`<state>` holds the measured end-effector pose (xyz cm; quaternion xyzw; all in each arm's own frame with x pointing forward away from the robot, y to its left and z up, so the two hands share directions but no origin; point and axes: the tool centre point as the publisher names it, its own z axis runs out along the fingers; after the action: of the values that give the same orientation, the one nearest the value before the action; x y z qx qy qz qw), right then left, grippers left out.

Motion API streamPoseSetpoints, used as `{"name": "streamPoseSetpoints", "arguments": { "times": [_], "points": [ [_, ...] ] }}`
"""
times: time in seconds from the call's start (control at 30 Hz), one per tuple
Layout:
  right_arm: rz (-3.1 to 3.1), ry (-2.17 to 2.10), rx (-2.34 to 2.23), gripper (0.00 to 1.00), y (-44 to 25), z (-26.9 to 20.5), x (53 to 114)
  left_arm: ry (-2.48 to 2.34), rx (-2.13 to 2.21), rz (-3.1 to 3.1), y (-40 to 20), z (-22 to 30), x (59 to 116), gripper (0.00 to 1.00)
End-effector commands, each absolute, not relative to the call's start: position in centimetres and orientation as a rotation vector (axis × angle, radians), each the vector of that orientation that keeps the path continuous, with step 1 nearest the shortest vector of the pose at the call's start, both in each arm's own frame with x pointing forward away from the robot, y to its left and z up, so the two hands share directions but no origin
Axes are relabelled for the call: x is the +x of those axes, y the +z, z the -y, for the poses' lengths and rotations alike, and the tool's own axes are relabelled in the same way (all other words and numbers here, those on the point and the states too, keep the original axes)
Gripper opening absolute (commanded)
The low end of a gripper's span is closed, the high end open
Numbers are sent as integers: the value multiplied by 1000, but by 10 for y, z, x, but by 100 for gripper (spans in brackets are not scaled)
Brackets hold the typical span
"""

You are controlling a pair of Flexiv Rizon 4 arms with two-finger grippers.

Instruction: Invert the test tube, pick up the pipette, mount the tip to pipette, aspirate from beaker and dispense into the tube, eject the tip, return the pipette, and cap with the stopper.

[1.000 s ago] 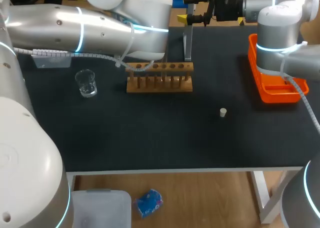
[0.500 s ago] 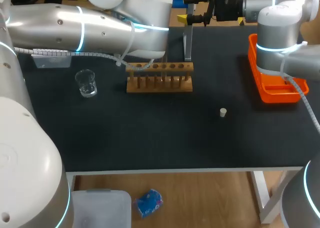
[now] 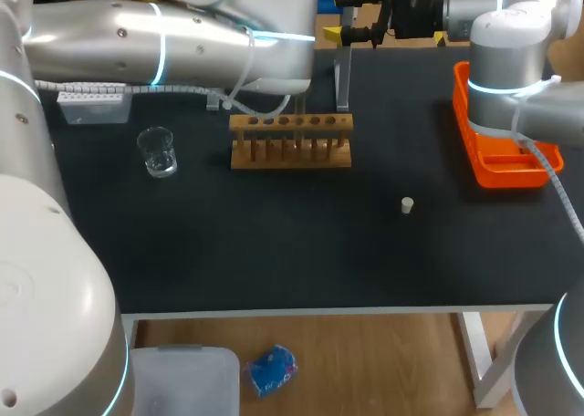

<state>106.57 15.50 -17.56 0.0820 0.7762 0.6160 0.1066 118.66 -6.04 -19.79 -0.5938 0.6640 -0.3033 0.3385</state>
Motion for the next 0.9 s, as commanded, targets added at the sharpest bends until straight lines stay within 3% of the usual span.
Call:
{"name": "streamPoseSetpoints", "arguments": {
  "times": [0.03, 0.57, 0.6, 0.63, 0.9],
  "points": [
    [-2286, 1814, 241, 100, -176, -155, 1066, -770, -1558, -1742, -197, 62, 1190, 0],
    [-2286, 1814, 241, 100, -176, -155, 1066, -757, -1597, -1764, -215, 61, 1179, 0],
    [-2286, 1814, 241, 100, -176, -155, 1066, -759, -1600, -1763, -215, 62, 1177, 45],
    [-2286, 1814, 241, 100, -176, -155, 1066, -760, -1601, -1763, -215, 62, 1177, 100],
    [-2286, 1814, 241, 100, -176, -155, 1066, -784, -1609, -1758, -216, 64, 1171, 100]
  ]
}}
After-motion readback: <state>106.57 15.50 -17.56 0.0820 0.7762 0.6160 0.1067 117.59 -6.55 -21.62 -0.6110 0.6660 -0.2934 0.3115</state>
